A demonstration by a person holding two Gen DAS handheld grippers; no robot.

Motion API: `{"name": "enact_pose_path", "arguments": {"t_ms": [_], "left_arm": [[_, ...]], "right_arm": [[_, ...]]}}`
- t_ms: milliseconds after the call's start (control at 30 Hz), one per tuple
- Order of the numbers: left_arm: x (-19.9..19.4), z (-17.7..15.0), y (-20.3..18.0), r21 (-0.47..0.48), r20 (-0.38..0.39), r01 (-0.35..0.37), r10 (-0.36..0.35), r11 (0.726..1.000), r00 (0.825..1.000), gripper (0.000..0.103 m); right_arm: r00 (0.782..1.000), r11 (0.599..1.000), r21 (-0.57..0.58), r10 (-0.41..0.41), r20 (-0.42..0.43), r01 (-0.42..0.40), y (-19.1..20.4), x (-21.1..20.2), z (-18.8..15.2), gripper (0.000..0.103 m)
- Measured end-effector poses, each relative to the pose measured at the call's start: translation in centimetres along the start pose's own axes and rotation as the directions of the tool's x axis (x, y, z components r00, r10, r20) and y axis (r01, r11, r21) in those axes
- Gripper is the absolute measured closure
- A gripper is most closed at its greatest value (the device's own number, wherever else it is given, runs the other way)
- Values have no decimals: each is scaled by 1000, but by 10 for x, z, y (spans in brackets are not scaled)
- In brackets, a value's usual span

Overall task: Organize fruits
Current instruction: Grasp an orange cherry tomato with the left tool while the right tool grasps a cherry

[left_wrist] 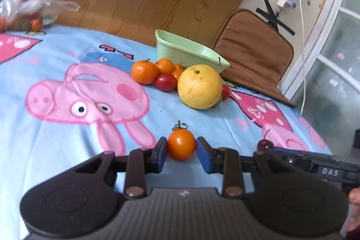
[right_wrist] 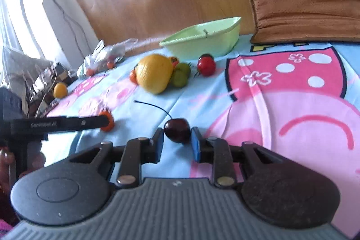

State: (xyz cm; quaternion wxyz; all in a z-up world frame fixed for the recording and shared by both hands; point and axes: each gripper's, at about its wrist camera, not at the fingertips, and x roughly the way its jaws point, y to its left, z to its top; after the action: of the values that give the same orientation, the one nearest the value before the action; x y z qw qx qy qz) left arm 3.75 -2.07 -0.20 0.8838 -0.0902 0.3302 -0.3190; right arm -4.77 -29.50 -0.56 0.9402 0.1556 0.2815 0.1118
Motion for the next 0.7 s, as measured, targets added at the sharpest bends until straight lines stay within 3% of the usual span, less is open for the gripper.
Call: {"name": "enact_pose_path", "arguments": {"t_ms": [167, 267, 333, 433, 500, 533, 600, 633, 700], "left_arm": [[-4, -2, -8, 34, 19, -33, 33, 999, 999, 57], [-3, -1, -10, 53, 22, -51, 50, 997, 999, 57], [-4, -1, -11, 57, 25, -60, 59, 997, 998, 57], [-3, -2, -14, 79, 24, -73, 71, 994, 997, 61], [0, -3, -14, 86, 11, -68, 67, 994, 998, 74], [1, -4, -14, 89, 9, -67, 66, 994, 998, 75], [1, -4, -14, 94, 13, -63, 62, 994, 998, 75], [1, -4, -14, 93, 13, -57, 56, 994, 998, 75], [1, -4, -15, 98, 11, -46, 45, 994, 999, 75]], "right_arm": [[1000, 997, -73, -23, 2, 23, 6, 1, -2, 68], [999, 994, -107, -38, 2, 38, 9, 2, -3, 66], [999, 991, -126, -47, 7, 47, 11, 3, -3, 56], [998, 986, -160, -54, 13, 55, 16, 3, -4, 55], [998, 984, -168, -60, 3, 60, 18, 6, -6, 55], [998, 982, -177, -61, 5, 61, 18, 8, -6, 55], [999, 978, -201, -54, 0, 53, 21, 8, -7, 61], [999, 976, -214, -50, -6, 47, 23, 9, -7, 72], [999, 973, -228, -47, -9, 44, 26, 11, -8, 73]]}}
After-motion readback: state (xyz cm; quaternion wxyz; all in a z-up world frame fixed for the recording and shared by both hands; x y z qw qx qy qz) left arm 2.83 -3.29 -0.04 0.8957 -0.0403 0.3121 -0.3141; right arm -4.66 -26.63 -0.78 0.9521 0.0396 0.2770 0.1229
